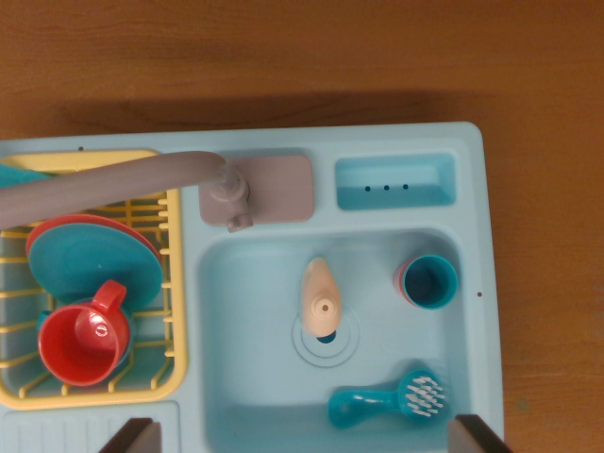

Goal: Pick detergent from the sink

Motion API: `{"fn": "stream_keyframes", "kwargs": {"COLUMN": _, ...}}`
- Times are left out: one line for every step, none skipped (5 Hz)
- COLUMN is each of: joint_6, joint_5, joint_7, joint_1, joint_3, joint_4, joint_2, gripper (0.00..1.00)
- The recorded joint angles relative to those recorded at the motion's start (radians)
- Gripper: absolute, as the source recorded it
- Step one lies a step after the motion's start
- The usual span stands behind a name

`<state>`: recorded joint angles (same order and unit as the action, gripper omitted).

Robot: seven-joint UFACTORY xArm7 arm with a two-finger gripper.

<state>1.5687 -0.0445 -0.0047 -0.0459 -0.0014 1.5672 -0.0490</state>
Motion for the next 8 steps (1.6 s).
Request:
{"fn": "stream_keyframes", "kwargs": {"joint_6": 0.000, "joint_5": -0.0001, "joint_7": 0.000, "joint_1": 0.0001, "joint_3": 0.000, "joint_4": 0.000, "joint_2": 0.000, "gripper": 0.00}}
{"fn": "stream_keyframes", "kwargs": {"joint_6": 0.000, "joint_5": -0.0001, "joint_7": 0.000, "joint_1": 0.0001, "joint_3": 0.000, "joint_4": 0.000, "joint_2": 0.000, "gripper": 0.00}}
{"fn": "stream_keyframes", "kwargs": {"joint_6": 0.000, "joint_5": -0.0001, "joint_7": 0.000, "joint_1": 0.0001, "joint_3": 0.000, "joint_4": 0.000, "joint_2": 0.000, "gripper": 0.00}}
{"fn": "stream_keyframes", "kwargs": {"joint_6": 0.000, "joint_5": -0.0001, "joint_7": 0.000, "joint_1": 0.0001, "joint_3": 0.000, "joint_4": 0.000, "joint_2": 0.000, "gripper": 0.00}}
{"fn": "stream_keyframes", "kwargs": {"joint_6": -0.007, "joint_5": 0.0006, "joint_7": -0.001, "joint_1": -0.0004, "joint_3": 0.000, "joint_4": -0.005, "joint_2": 0.002, "gripper": 0.00}}
{"fn": "stream_keyframes", "kwargs": {"joint_6": -0.007, "joint_5": 0.0006, "joint_7": -0.001, "joint_1": -0.0004, "joint_3": 0.000, "joint_4": -0.005, "joint_2": 0.002, "gripper": 0.00}}
{"fn": "stream_keyframes", "kwargs": {"joint_6": -0.020, "joint_5": 0.0020, "joint_7": -0.005, "joint_1": -0.0013, "joint_3": -0.001, "joint_4": -0.015, "joint_2": 0.008, "gripper": 0.00}}
{"fn": "stream_keyframes", "kwargs": {"joint_6": -0.020, "joint_5": 0.0020, "joint_7": -0.005, "joint_1": -0.0013, "joint_3": -0.001, "joint_4": -0.015, "joint_2": 0.008, "gripper": 0.00}}
